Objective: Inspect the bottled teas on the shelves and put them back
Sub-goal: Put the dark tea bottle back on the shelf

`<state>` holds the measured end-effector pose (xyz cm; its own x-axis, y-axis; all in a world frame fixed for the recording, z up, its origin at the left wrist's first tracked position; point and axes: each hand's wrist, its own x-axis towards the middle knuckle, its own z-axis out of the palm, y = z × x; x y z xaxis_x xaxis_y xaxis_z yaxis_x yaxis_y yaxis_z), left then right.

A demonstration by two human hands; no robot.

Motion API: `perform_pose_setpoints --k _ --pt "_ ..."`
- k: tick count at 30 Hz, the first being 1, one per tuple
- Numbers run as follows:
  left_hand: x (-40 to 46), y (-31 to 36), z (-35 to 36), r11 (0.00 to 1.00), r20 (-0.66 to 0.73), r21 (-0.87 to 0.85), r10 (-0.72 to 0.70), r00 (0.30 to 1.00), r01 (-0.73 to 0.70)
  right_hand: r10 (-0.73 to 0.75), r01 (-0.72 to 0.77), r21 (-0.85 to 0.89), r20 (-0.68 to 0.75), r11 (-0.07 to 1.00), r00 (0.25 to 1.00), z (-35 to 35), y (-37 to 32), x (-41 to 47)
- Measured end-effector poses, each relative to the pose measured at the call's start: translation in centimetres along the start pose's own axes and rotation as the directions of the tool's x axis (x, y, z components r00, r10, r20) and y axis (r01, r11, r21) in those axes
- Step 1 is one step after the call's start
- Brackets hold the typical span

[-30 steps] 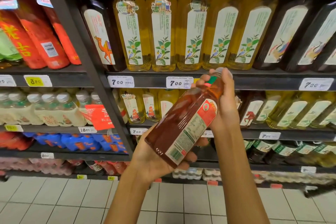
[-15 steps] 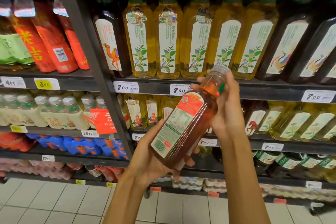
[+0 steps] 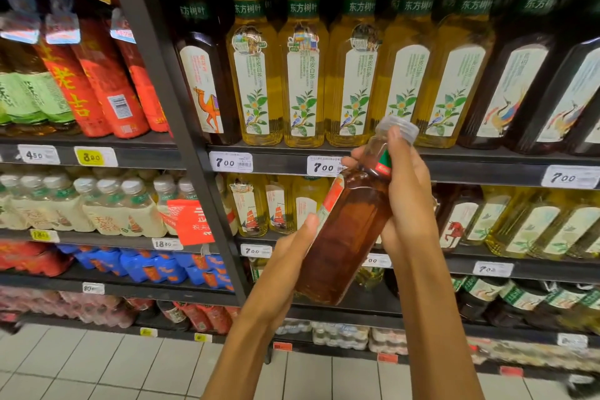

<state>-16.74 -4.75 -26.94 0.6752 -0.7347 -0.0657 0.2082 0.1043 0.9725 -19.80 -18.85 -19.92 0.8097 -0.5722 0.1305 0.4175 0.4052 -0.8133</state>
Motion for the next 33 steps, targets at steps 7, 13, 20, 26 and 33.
perform_pose_setpoints --k 7,13,20,26,33 --pt "-0.3 -0.6 0.4 0.915 0.200 -0.351 -0.133 0.971 0.198 0.054 -0.066 0.053 0.197 0.996 0.979 -0.2 0.0 0.2" --pt "-0.1 -0.7 -0.8 0.976 0.064 -0.130 -0.168 0.984 0.175 0.046 -0.061 0.091 0.157 0.994 0.987 -0.1 0.4 0.0" --pt "0.5 -1.1 -0.4 0.988 -0.033 -0.106 -0.118 0.992 0.114 0.035 -0.023 -0.104 0.113 0.994 0.993 0.5 0.2 0.3" --pt "0.6 -1.1 -0.3 0.923 0.076 -0.323 -0.194 0.978 0.208 0.045 -0.047 0.002 0.265 0.999 0.963 0.3 -0.1 0.7" --pt "1.6 -1.3 -0.8 0.966 0.036 -0.196 -0.164 0.986 0.168 0.090 -0.099 0.043 0.179 0.994 0.980 0.4 0.5 0.9"
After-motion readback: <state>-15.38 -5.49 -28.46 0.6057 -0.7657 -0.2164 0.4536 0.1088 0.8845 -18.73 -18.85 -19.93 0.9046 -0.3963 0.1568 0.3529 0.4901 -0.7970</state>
